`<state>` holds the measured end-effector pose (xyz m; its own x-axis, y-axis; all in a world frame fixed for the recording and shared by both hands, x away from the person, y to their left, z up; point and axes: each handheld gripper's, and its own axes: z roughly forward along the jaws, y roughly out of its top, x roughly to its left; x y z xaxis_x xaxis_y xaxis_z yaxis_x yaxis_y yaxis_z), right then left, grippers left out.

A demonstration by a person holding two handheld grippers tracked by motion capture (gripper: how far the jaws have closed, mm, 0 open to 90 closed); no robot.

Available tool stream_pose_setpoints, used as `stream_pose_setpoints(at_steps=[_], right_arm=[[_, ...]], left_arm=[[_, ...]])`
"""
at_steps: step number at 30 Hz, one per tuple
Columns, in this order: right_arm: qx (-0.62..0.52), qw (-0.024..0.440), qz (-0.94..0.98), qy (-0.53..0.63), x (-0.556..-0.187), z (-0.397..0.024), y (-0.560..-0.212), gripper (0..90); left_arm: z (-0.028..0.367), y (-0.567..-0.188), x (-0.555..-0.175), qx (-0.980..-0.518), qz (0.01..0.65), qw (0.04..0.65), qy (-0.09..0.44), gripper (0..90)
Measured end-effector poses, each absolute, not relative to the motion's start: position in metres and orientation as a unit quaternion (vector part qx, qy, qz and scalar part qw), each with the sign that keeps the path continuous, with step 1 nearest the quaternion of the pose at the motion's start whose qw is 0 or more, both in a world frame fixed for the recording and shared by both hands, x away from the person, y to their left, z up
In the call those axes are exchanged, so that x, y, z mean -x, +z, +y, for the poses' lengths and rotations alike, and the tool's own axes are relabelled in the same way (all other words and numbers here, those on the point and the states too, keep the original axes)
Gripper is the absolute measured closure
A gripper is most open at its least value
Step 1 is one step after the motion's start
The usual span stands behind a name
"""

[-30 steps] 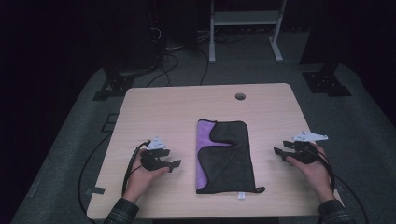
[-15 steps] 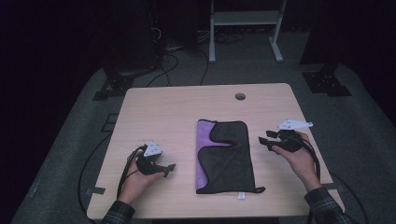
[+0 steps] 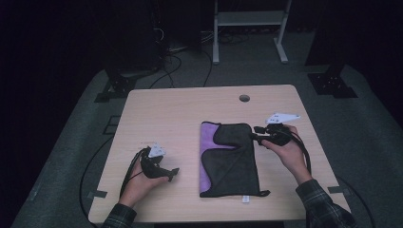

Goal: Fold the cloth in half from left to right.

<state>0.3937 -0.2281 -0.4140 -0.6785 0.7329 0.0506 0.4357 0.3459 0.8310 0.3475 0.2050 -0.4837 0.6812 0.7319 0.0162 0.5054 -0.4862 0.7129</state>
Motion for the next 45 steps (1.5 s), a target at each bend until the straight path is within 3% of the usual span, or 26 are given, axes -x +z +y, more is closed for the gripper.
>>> stream_pose_setpoints(at_steps=[24,40,45], right_arm=[[-0.309,0.120,0.844,0.422,-0.428,-0.132,-0.439,64.1],[-0.286,0.133,0.873,0.373,-0.433,-0.107,-0.468,62.7],[-0.283,0.147,0.874,0.366,-0.431,-0.106,-0.469,79.6]], left_arm=[[0.205,-0.484,-0.348,-0.847,0.364,0.351,0.162,0.0],[0.205,-0.484,-0.348,-0.847,0.365,0.352,0.161,0.0],[0.205,-0.484,-0.348,-0.847,0.365,0.352,0.161,0.0]])
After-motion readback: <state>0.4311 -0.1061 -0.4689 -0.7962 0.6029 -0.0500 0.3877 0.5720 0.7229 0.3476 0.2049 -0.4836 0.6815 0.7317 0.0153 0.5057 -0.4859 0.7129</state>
